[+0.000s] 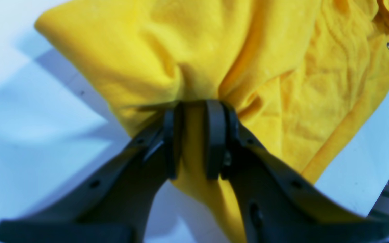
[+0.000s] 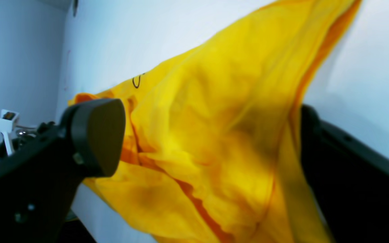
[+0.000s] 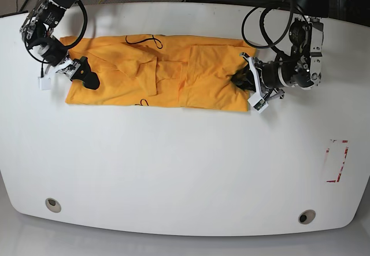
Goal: Layout the t-shirt on the table in an organized manner, then fold the t-shirt properly
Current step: 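Pull the strip end with the right gripper to straighten the shirt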
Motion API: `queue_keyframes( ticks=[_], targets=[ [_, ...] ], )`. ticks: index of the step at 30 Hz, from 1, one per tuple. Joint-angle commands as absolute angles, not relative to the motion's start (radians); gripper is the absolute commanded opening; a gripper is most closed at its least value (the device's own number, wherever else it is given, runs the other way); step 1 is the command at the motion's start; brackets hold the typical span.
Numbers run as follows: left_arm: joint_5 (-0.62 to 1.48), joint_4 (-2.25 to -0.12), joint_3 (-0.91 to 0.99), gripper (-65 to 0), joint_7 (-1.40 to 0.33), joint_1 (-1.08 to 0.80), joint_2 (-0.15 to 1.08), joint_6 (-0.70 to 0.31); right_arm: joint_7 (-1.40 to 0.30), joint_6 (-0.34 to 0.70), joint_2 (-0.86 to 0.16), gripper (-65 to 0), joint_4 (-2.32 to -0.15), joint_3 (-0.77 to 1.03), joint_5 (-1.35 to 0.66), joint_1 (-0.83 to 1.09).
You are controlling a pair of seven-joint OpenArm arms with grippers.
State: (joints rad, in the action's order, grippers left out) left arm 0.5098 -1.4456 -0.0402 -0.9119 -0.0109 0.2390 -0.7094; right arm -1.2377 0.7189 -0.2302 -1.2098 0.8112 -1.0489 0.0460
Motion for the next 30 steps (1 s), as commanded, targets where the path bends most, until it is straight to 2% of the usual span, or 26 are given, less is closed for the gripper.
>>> queue_keyframes(
  ticks=[1, 5, 8, 9, 11, 14, 17, 18, 20, 30],
  targets=[
    [0.443, -1.446, -0.038, -55.1, -0.972, -0.012, 0.251, -0.698, -1.296, 0.698, -0.228, 0.0, -1.208, 0.792, -0.978, 0.070],
    [0.443, -1.445, -0.038, -55.1, -0.972, -0.012, 0.251, -0.698, -1.296, 0.698, -0.228, 0.0, -1.208, 0.771, -0.983, 0.085],
    [0.443, -1.446, -0.038, -55.1, -0.972, -0.012, 0.251, -0.698, -1.294, 0.698, -0.228, -5.1, -1.208, 0.768, -0.983, 0.096],
    [0.443, -1.442, -0.038, -55.1, -0.972, -0.012, 0.251, -0.698, -1.291, 0.698, -0.228, -12.2, -1.210, 0.768, -0.981, 0.101],
    [0.443, -1.440, -0.038, -55.1, -0.972, -0.012, 0.251, -0.698, -1.290, 0.698, -0.228, -21.7, -1.210, 0.768, -0.978, 0.101],
    [0.443, -1.442, -0.038, -55.1, -0.972, -0.012, 0.251, -0.698, -1.288, 0.698, -0.228, -41.9, -1.210, 0.769, -0.978, 0.101],
    [0.443, -1.442, -0.038, -55.1, -0.972, -0.012, 0.251, -0.698, -1.288, 0.698, -0.234, -58.3, -1.228, 0.769, -0.978, 0.101],
    [0.443, -1.442, -0.038, -55.1, -0.972, -0.012, 0.251, -0.698, -1.288, 0.698, -0.234, -61.4, -1.244, 0.769, -0.977, 0.101],
    [0.443, -1.440, -0.038, -55.1, -0.972, -0.012, 0.251, -0.698, -1.288, 0.698, -0.231, -63.4, -1.296, 0.769, -0.975, 0.104],
    [0.441, -1.440, -0.042, -55.1, -0.972, -0.012, 0.251, -0.698, -1.294, 0.698, -0.194, -62.5, -1.601, 0.766, -0.980, 0.153]
  ],
)
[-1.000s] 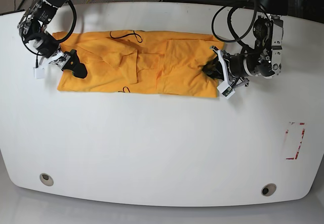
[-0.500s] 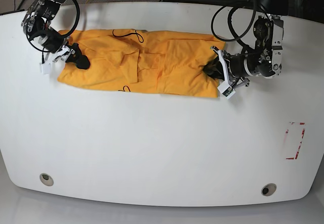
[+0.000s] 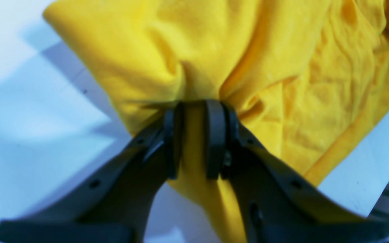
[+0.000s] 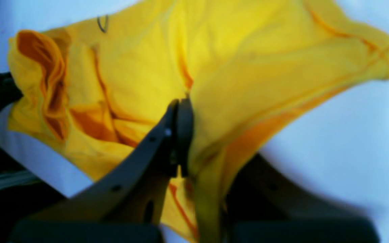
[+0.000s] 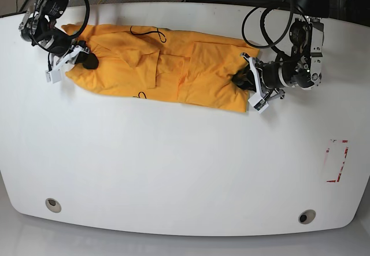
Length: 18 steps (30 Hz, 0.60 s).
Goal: Layout the t-shirt on the table in an organized manner, then fold the t-shirt properly
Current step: 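Pull the strip end with the right gripper to straighten the shirt, then fold both strip ends inward toward each other with both grippers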
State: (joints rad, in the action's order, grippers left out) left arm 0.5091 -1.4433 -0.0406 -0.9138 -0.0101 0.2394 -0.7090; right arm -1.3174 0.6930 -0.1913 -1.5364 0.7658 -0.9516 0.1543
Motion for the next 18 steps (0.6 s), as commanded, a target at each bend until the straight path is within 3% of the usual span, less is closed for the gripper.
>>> queue_keyframes(
  ticks=[1, 18],
  targets=[
    [0.441, -1.440, -0.042, -55.1, -0.972, -0.012, 0.251, -0.698, -1.294, 0.698, -0.188, -62.5, -1.630, 0.766, -0.980, 0.157],
    [0.441, -1.440, -0.044, -55.1, -0.978, 0.002, 0.220, -0.698, -1.310, 0.698, -0.113, -62.5, -1.891, 0.573, -0.957, 0.163]
  ],
)
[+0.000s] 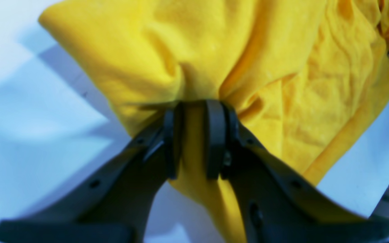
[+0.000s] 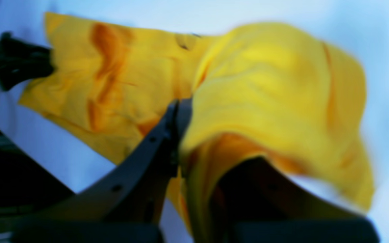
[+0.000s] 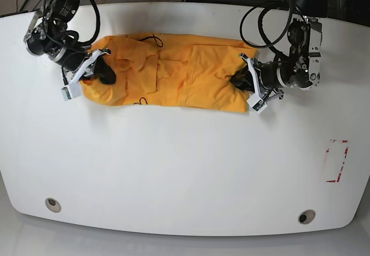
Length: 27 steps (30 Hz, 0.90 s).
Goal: Layout the t-shirt on the table in an organized manner, then fold the t-shirt properly
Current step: 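Fold both strip ends inward toward each other with both grippers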
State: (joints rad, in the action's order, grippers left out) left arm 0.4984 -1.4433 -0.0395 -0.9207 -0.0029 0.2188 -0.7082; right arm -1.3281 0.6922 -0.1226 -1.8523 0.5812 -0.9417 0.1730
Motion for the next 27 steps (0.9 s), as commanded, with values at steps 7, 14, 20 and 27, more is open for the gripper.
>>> queue_keyframes(
  ticks=[7, 14, 20, 27],
  targets=[
    [0.441, -1.440, -0.044, -55.1, -0.978, 0.007, 0.194, -0.698, -1.310, 0.698, -0.047, -62.5, -1.934, 0.466, -0.917, 0.134],
    [0.441, -1.438, -0.081, -55.1, -0.978, 0.007, 0.193, -0.698, -1.310, 0.698, 0.016, -62.5, -1.934, 0.371, -0.912, 0.090],
    [0.444, -1.438, -0.094, -55.0, -0.978, 0.008, 0.191, -0.698, -1.310, 0.698, 0.082, -62.5, -1.933, 0.321, -0.905, 0.062],
    [0.444, -1.438, -0.082, -55.0, -0.978, 0.035, 0.160, -0.698, -1.308, 0.698, 0.116, -62.5, -1.933, 0.268, -0.874, 0.059]
  ],
)
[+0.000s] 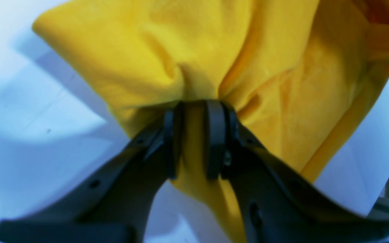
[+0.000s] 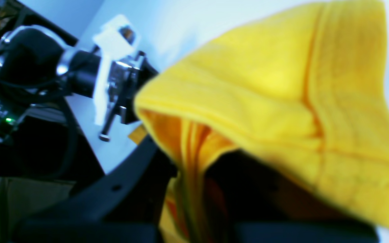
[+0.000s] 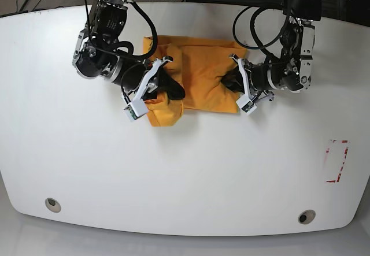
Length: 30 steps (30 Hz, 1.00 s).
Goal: Layout the t-shirt on the table in an organized manner, then fold the t-shirt properly
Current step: 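Fold both strip ends inward toward each other with both grippers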
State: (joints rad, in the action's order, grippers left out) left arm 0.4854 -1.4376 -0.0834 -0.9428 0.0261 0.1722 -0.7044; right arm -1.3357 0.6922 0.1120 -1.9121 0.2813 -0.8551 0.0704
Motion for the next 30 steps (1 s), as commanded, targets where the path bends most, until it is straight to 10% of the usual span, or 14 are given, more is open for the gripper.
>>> queue_keyframes(
  ticks=[1, 17, 30],
  targets=[
    [0.443, -1.438, -0.077, -55.0, -0.978, 0.035, 0.156, -0.698, -1.308, 0.698, 0.116, -62.5, -1.933, 0.257, -0.874, 0.061],
    [0.441, -1.438, -0.071, -55.0, -0.978, 0.035, 0.117, -0.698, -1.308, 0.698, 0.116, -61.8, -1.931, 0.193, -0.874, 0.084],
    [0.441, -1.438, -0.073, -55.0, -0.977, 0.035, 0.114, -0.698, -1.308, 0.698, 0.119, -21.4, -1.929, 0.191, -0.874, 0.077]
  ],
)
